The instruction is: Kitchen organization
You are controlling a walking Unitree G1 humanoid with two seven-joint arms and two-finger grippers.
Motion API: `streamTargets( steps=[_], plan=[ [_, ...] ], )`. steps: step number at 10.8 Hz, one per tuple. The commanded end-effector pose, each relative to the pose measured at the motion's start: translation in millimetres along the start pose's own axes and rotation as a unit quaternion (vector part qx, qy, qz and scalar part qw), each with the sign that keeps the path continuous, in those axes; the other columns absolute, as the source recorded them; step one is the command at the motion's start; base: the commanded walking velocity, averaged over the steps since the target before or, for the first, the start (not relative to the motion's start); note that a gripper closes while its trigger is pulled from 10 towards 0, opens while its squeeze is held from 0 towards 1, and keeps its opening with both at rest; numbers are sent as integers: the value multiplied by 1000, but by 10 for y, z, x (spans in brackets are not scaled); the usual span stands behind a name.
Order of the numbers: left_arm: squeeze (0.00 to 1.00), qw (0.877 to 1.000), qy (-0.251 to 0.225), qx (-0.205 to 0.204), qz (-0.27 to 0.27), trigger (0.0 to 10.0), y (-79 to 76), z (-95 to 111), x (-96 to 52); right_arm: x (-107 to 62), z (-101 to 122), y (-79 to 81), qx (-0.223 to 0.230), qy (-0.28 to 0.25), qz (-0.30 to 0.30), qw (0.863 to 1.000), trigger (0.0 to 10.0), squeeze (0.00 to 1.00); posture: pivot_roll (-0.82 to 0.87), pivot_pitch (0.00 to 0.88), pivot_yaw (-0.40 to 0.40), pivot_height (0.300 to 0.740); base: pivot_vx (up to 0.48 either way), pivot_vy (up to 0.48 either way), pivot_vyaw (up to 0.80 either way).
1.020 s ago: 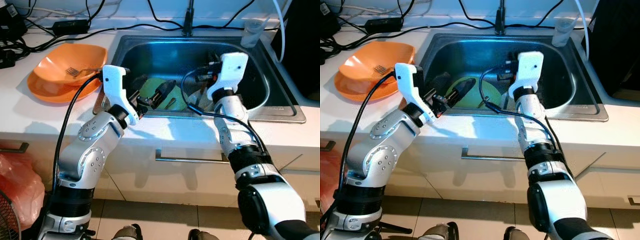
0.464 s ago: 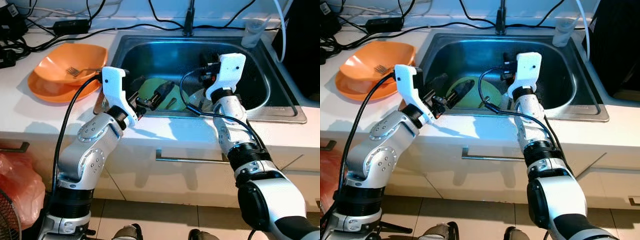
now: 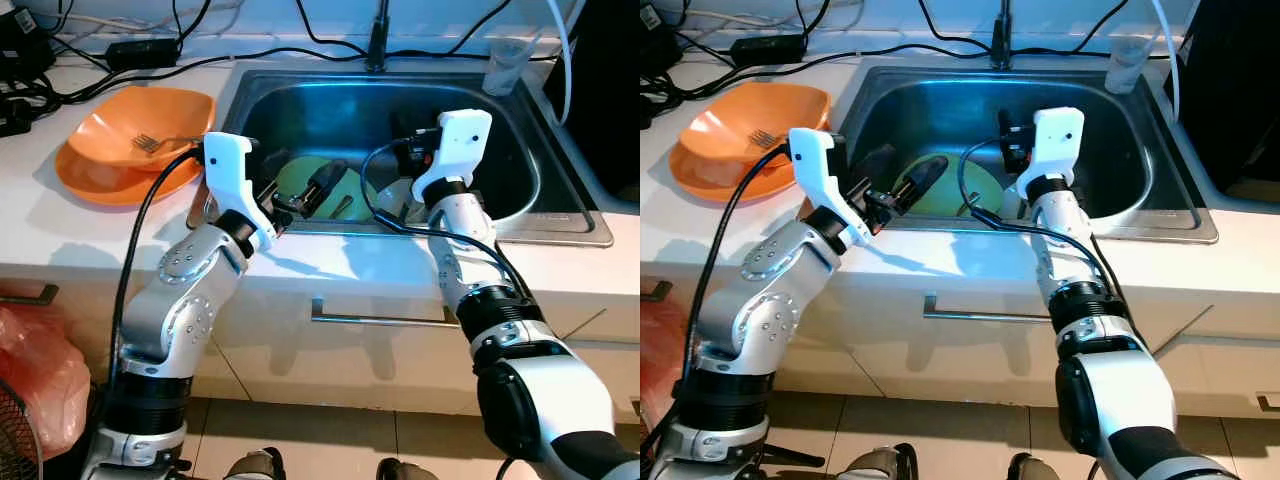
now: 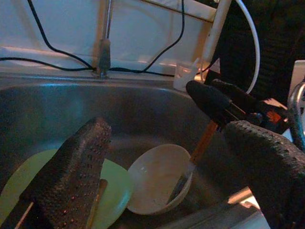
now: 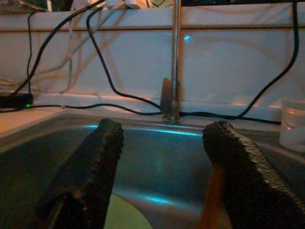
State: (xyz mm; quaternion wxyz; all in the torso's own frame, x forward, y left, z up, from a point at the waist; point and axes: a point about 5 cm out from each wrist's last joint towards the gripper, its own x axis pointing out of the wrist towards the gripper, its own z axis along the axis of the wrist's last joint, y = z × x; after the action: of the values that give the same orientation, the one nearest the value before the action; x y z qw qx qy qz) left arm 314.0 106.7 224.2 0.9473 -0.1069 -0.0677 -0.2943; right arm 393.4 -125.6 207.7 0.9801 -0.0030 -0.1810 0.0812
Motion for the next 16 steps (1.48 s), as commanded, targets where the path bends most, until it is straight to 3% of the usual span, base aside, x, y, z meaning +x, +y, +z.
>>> streamTargets(
  steps=[1, 7, 9, 11, 12, 13, 14, 15, 16],
  plan=[
    [1000, 1000, -5, 6, -5, 10000, 4, 23, 19, 52, 92, -17, 1, -18, 0, 1000, 10000, 1000, 77, 117, 42, 740, 0, 0, 0],
    [1000, 999, -20, 30, 14, 10000, 73, 81, 63, 38, 83, -94, -7, -17, -10, 1000, 10000, 1000, 73, 96, 41, 740, 0, 0, 0],
    [1000, 992, -28, 99, 78, 10000, 224, 113, 74, 41, 94, -99, 3, -18, -11, 1000, 10000, 1000, 71, 93, 37, 740, 0, 0, 0],
    [1000, 982, -39, 121, 142, 10000, 440, 164, 49, 0, 163, 107, 100, -31, 35, 994, 10000, 1000, 57, 92, 33, 740, 0, 0, 0],
    [1000, 977, -39, 138, 157, 10000, 487, 171, 40, -42, 184, 201, 124, -33, 59, 990, 10000, 1000, 50, 91, 29, 740, 0, 0, 0],
    [1000, 969, -37, 161, 181, 10000, 565, 151, 22, -123, 215, 312, 150, -30, 86, 985, 10000, 831, 39, 91, 23, 740, 0, 0, 0],
    [714, 960, -34, 190, 201, 10000, 636, 145, 1, -208, 250, 398, 169, -28, 109, 979, 10000, 310, 30, 91, 20, 740, 0, 0, 0],
    [0, 953, -30, 211, 215, 10000, 701, 147, -11, -312, 282, 456, 181, -21, 131, 974, 10000, 0, 25, 90, 18, 740, 0, 0, 0],
    [0, 948, -28, 228, 219, 10000, 737, 148, -18, -371, 286, 470, 189, -13, 138, 972, 10000, 0, 21, 90, 15, 740, 0, 0, 0]
  ],
)
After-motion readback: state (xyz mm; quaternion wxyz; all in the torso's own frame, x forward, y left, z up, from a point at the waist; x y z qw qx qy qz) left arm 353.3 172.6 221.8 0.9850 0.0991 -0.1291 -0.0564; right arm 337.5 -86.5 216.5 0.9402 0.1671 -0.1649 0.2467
